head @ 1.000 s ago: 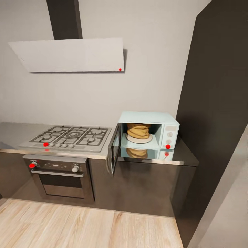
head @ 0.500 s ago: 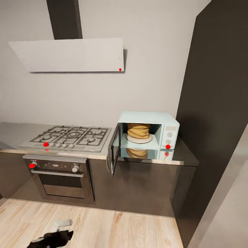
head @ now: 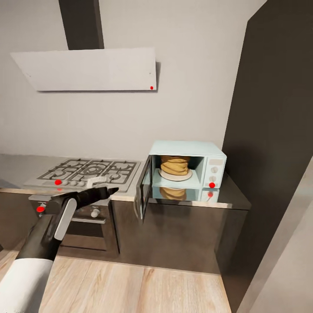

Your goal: In the kitchen, take the popcorn bag from the countertop, put it into the microwave, and heat it until the popcorn is cooked so the cooked popcorn ends up inside the bag.

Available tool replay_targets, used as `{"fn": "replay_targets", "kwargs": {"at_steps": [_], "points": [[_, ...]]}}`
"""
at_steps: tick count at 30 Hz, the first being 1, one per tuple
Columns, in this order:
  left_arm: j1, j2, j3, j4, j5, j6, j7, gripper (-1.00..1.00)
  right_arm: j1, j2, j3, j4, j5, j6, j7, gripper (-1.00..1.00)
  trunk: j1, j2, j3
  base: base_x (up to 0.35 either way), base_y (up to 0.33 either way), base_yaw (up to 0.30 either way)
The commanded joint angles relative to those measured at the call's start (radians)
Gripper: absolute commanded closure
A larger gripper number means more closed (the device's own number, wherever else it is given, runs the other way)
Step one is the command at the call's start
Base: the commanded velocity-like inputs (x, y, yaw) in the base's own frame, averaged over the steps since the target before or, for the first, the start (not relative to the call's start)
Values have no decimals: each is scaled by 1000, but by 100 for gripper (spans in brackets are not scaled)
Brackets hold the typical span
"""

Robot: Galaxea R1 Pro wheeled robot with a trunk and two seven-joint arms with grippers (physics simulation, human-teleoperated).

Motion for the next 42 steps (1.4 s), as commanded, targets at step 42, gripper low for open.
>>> {"fn": "replay_targets", "kwargs": {"at_steps": [42], "points": [[-2, -152, -259, 116, -137, -97, -173, -100, -2, -1, -9, 1, 3, 7, 2, -100, 0, -1, -1, 0, 0, -31]]}}
